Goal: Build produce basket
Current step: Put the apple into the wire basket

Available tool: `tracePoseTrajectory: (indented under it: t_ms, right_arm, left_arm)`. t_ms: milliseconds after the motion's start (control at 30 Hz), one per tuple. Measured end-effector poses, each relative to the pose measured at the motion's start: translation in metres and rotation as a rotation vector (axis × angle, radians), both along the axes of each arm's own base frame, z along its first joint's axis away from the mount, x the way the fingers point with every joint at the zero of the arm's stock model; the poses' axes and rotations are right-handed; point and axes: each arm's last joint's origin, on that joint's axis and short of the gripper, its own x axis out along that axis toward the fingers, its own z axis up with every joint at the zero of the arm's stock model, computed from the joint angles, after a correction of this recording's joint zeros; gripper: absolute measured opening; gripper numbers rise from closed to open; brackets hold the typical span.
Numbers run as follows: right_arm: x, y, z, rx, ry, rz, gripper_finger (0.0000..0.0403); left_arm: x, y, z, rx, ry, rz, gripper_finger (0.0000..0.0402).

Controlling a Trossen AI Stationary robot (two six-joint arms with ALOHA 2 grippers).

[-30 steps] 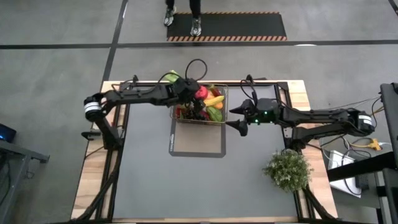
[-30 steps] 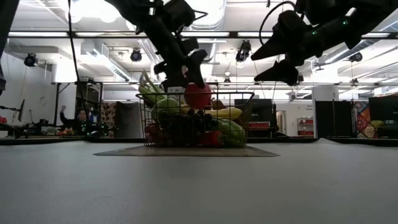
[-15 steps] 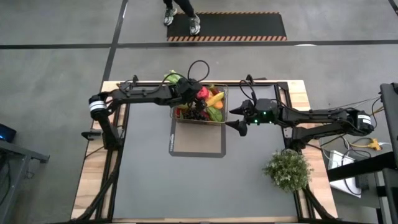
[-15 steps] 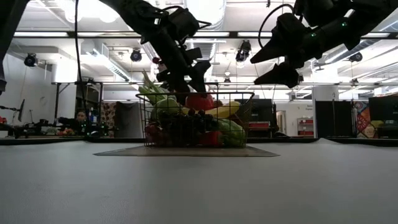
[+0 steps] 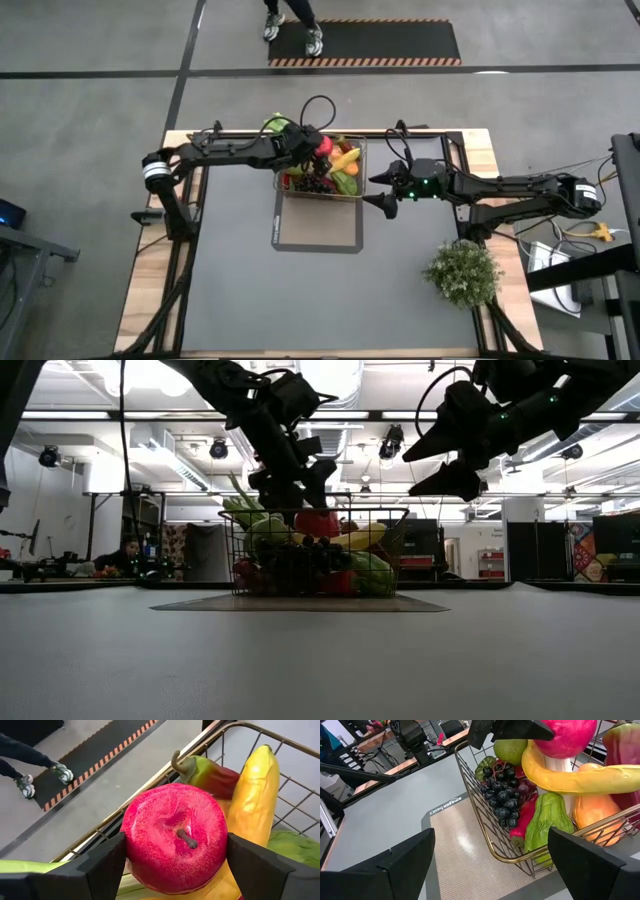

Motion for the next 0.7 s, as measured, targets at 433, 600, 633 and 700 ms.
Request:
tracePoseTrajectory:
  t_ms: [433,600,633,700]
  right_arm:
    - [0.0000,0.0000,0.0000,0.000,0.000,0.000,0.0368]
    - [-0.0001,0.0000,-0.0001,-0.001,0.001,0.000,0.0368]
    - [-0.0001,0.0000,-0.0002,-0.001,0.001,0.000,0.0368]
    - [-0.0001,0.0000,-0.0002,-0.001,0.001,0.000,0.0368]
  left_arm:
    - [0.0007,0.0002,0.0015,0.012,-0.009,-0.001,0.0296]
    - [0.0018,0.0007,0.0029,0.015,-0.035,0.004,0.0296]
    - [0.0019,0.0007,0.0033,0.015,-0.036,0.004,0.0296]
    - [0.0019,0.0005,0.0032,0.015,-0.037,0.004,0.0296]
